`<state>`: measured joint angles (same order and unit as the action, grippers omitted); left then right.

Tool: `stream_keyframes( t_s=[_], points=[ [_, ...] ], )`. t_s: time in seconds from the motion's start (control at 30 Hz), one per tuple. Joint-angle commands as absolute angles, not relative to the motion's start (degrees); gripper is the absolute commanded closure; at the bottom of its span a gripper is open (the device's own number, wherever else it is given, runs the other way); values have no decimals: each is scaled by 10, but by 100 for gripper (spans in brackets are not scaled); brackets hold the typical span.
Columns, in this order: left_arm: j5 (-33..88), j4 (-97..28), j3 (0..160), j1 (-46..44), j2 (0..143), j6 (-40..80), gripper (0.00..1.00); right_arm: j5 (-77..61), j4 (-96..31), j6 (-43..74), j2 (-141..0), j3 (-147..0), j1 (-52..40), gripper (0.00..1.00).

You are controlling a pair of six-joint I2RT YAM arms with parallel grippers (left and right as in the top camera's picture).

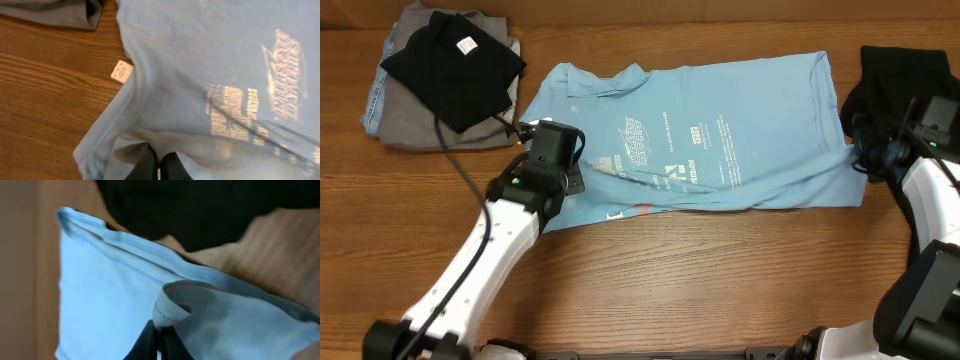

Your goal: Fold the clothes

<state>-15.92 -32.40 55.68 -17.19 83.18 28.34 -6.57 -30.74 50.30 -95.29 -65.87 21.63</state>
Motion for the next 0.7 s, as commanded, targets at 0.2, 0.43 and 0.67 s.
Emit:
stream_keyframes(
  t_s=[0.2, 0.43, 0.67],
  points=[
    [-201, -246, 569, -109, 888, 267, 95, 2, -281, 538, -959, -670, 215, 96],
    [-192, -189, 569, -66, 888, 267, 93, -3, -257, 537, -1012, -670, 212, 96],
    [-183, -129, 569, -64, 891, 253, 85, -6, -226, 537, -1047, -670, 206, 96]
  ],
)
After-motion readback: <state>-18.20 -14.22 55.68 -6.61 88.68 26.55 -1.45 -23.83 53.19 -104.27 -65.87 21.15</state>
